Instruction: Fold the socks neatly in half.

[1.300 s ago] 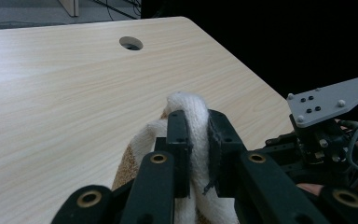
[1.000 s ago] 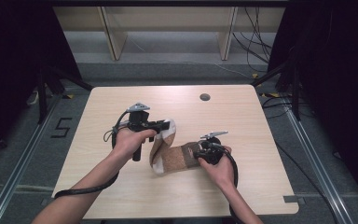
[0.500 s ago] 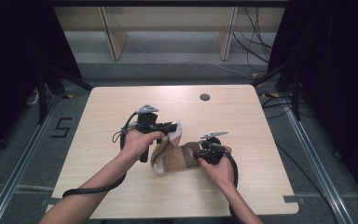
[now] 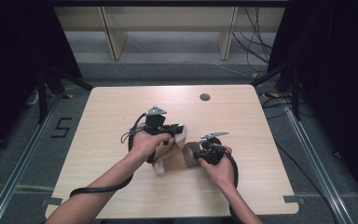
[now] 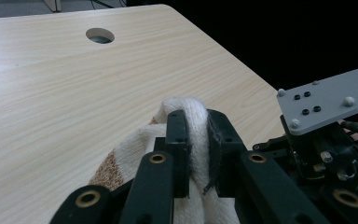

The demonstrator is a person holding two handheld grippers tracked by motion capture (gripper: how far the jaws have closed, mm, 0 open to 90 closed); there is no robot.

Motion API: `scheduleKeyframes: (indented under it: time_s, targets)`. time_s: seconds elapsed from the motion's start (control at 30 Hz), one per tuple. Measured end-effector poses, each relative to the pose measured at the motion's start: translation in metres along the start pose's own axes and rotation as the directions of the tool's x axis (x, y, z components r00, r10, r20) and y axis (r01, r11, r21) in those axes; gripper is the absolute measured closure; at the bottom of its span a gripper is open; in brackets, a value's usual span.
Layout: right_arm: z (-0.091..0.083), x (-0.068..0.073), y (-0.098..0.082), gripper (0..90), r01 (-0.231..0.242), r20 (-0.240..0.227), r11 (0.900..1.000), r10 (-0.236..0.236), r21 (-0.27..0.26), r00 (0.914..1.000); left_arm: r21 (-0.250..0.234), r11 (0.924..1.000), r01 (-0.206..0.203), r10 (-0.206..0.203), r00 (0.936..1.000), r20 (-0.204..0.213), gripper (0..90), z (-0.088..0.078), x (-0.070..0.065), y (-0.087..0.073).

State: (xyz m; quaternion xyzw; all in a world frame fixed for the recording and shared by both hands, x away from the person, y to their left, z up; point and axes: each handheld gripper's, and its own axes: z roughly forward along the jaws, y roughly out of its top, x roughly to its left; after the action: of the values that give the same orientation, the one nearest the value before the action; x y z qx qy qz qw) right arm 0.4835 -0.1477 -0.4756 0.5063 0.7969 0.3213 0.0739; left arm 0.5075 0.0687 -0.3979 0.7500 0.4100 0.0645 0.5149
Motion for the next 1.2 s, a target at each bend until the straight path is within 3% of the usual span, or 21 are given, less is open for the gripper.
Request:
scheduleKeyframes:
  time_s: [0.17,0.33,0.4,0.5,0.6,0.63,0.73,0.8,0.87,0.93,0.97,1.0,1.07,1.1,1.2]
  targets:
    - [0.001,0.0,-0.001,73.5,-0.022,0.004,1.0,0.022,-0.018,0.9998,0.008,0.9999,-0.015,0.015,0.9999,0.005,79.8,0.007,-0.005,-0.001]
    - [0.001,0.0,-0.001,71.4,-0.013,-0.003,1.0,0.013,-0.028,0.9999,0.019,0.9996,-0.019,0.019,0.9998,-0.002,79.7,0.013,-0.007,-0.003]
    - [-0.001,-0.001,0.0,70.3,-0.012,-0.009,1.0,0.012,0.0,0.9999,0.023,0.9995,-0.023,0.023,0.9997,-0.002,79.7,0.015,-0.007,-0.004]
    - [-0.001,-0.001,0.0,68.3,-0.01,-0.005,1.0,0.01,-0.023,0.9999,0.025,0.9994,-0.024,0.024,0.9997,-0.007,79.7,0.017,-0.007,-0.006]
    - [-0.004,-0.001,0.001,64.6,-0.034,-0.016,0.999,0.034,-0.008,0.9993,0.029,0.9992,-0.028,0.028,0.9996,-0.001,79.7,0.019,-0.007,-0.007]
    - [-0.005,-0.001,0.001,62.9,-0.038,-0.019,0.999,0.037,-0.031,0.9991,0.029,0.9992,-0.028,0.028,0.9996,-0.002,79.7,0.02,-0.007,-0.008]
    - [-0.011,0.0,0.003,59.2,-0.049,-0.028,0.998,0.048,-0.034,0.9985,0.031,0.999,-0.032,0.032,0.9995,-0.001,79.6,0.02,-0.007,-0.009]
    - [-0.014,-0.002,0.004,58.7,-0.016,-0.028,0.998,0.014,-0.068,0.9995,0.027,0.999,-0.036,0.036,0.9994,0.003,79.7,0.022,-0.006,-0.009]
    - [-0.02,-0.004,0.005,59.8,0.006,-0.025,0.996,-0.008,-0.086,0.9997,0.03,0.9988,-0.039,0.039,0.9992,-0.002,79.6,0.023,-0.007,-0.01]
    - [-0.026,-0.004,0.004,65.0,-0.022,-0.038,0.996,0.019,-0.085,0.9991,0.031,0.9986,-0.043,0.043,0.9991,0.001,79.6,0.024,-0.007,-0.011]
    - [-0.03,-0.004,0.003,69.0,-0.059,-0.023,0.996,0.057,-0.064,0.9981,0.033,0.9984,-0.045,0.045,0.999,-0.002,79.6,0.025,-0.008,-0.012]
    - [-0.032,-0.006,0.001,72.2,-0.028,-0.041,0.996,0.025,-0.084,0.9989,0.034,0.9983,-0.048,0.048,0.9988,0.002,79.6,0.026,-0.008,-0.012]
    - [-0.037,-0.007,-0.003,79.9,-0.035,-0.038,0.998,0.032,-0.059,0.9988,0.034,0.9982,-0.049,0.049,0.9988,-0.001,79.7,0.028,-0.009,-0.014]
    - [-0.039,-0.005,-0.005,82.0,-0.071,-0.042,0.997,0.07,-0.034,0.9967,0.036,0.9981,-0.051,0.051,0.9987,-0.001,79.6,0.029,-0.009,-0.014]
    - [-0.044,-0.006,-0.013,86.0,-0.084,-0.044,0.996,0.083,-0.019,0.9956,0.038,0.9974,-0.061,0.061,0.9981,-0.004,79.6,0.032,-0.011,-0.016]
